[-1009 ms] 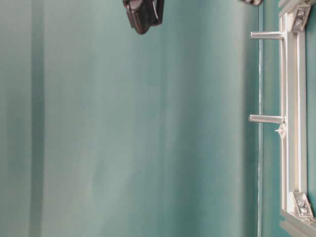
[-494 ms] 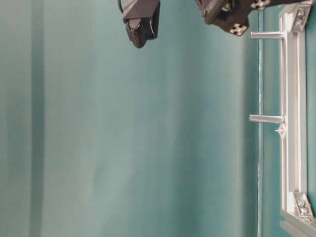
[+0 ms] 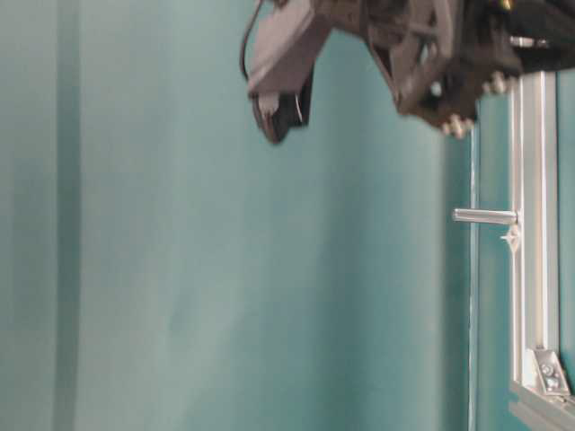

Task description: Move the cable alternately left and right between 8 closely spaced pins so it hooks onto each one.

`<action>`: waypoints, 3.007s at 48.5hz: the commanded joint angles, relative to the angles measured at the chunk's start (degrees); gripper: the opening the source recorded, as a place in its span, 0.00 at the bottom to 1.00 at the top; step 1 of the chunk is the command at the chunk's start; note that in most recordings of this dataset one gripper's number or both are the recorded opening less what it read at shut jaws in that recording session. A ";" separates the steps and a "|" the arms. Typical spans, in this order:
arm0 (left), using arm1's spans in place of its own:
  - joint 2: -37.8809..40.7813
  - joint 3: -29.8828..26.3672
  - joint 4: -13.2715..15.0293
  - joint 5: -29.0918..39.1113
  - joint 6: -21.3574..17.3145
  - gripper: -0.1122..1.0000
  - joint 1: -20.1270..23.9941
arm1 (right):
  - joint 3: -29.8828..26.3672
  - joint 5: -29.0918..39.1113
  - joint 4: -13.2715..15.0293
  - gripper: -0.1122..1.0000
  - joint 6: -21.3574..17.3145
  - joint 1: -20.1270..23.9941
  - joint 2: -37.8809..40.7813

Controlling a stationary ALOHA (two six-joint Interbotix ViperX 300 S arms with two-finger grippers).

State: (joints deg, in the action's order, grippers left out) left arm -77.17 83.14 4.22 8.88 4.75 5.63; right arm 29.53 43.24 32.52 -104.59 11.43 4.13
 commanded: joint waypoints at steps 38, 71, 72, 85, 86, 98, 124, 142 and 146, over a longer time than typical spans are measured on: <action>0.44 -0.62 -0.18 -0.18 0.26 0.65 -0.18 | -7.03 -0.35 -2.72 0.25 0.53 0.79 2.20; 0.44 -0.44 -0.18 -0.18 0.26 0.64 -0.26 | -10.11 2.37 -5.62 0.25 -3.78 7.12 3.25; 0.44 -0.44 -0.26 -0.09 0.26 0.64 -0.18 | -10.11 2.37 -5.71 0.25 -4.04 7.21 3.25; 0.44 -0.53 -0.26 -0.09 0.26 0.64 -0.18 | -10.11 2.37 -5.71 0.25 -6.24 8.35 3.52; 0.44 -0.53 -0.26 -0.18 0.26 0.64 -0.18 | -10.11 2.46 -5.62 0.25 -6.24 8.26 3.52; 0.44 -0.62 -0.18 -0.18 0.26 0.64 -0.18 | -10.11 2.99 -5.71 0.25 -6.33 8.35 3.52; 0.44 -0.70 -0.18 -0.09 0.26 0.65 -0.26 | -10.11 3.08 -5.54 0.25 -6.33 8.35 3.52; 0.44 -0.53 -0.18 -0.09 0.26 0.65 -0.18 | -10.37 3.08 -5.62 0.25 -7.73 9.76 3.52; 0.44 -0.53 -0.18 -0.09 0.26 0.64 -0.26 | -10.37 3.08 -5.62 0.25 -8.88 10.55 3.52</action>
State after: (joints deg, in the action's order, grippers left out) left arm -77.17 83.23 4.13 9.05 4.75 5.63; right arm 20.48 46.41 26.89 -112.85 20.83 8.61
